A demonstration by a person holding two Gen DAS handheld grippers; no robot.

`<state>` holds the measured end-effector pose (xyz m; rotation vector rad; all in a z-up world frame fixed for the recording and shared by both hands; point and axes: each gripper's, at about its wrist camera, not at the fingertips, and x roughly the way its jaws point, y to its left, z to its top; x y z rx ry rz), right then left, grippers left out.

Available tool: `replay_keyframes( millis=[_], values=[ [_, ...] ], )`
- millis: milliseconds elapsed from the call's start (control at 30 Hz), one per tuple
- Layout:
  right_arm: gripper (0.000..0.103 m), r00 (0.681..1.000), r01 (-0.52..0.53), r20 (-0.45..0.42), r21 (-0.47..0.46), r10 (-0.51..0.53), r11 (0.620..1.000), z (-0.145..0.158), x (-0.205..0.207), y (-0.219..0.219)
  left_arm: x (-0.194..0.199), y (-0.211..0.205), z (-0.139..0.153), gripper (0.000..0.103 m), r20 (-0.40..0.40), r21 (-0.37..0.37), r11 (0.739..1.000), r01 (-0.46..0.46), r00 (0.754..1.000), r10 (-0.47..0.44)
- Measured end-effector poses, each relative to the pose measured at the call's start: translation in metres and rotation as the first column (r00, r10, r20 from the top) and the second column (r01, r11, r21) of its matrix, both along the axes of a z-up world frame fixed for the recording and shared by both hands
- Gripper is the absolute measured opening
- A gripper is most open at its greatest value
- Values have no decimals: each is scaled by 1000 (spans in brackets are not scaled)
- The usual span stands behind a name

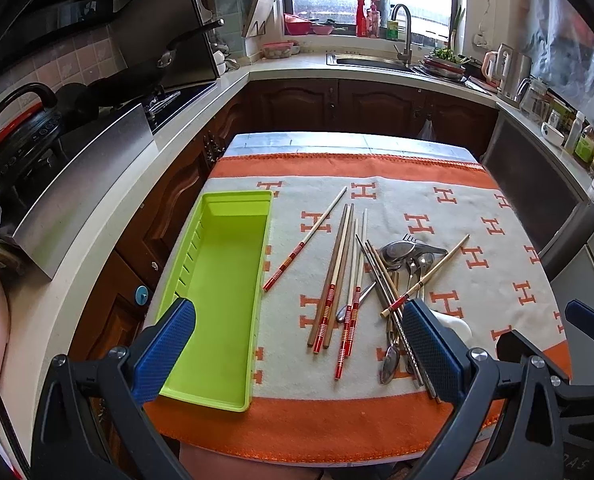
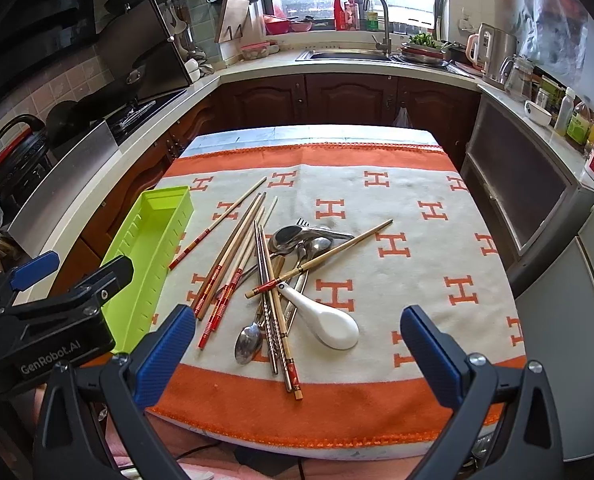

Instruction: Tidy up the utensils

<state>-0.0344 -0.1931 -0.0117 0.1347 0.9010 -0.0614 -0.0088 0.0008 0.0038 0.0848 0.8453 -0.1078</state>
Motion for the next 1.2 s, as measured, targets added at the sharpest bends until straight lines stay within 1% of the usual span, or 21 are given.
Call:
replay_keyframes(
  millis=[567,1200],
  values=[
    [103,1000,-8,3,3,8,1000,2,-4,2,-1,8,-7,102,-31,-4,1000,-15,999,15],
    [103,1000,-12,2,6,12,1000,3,-6,4,-11,7,-9,102,-46,-21,1000,0,999,-1]
  ],
)
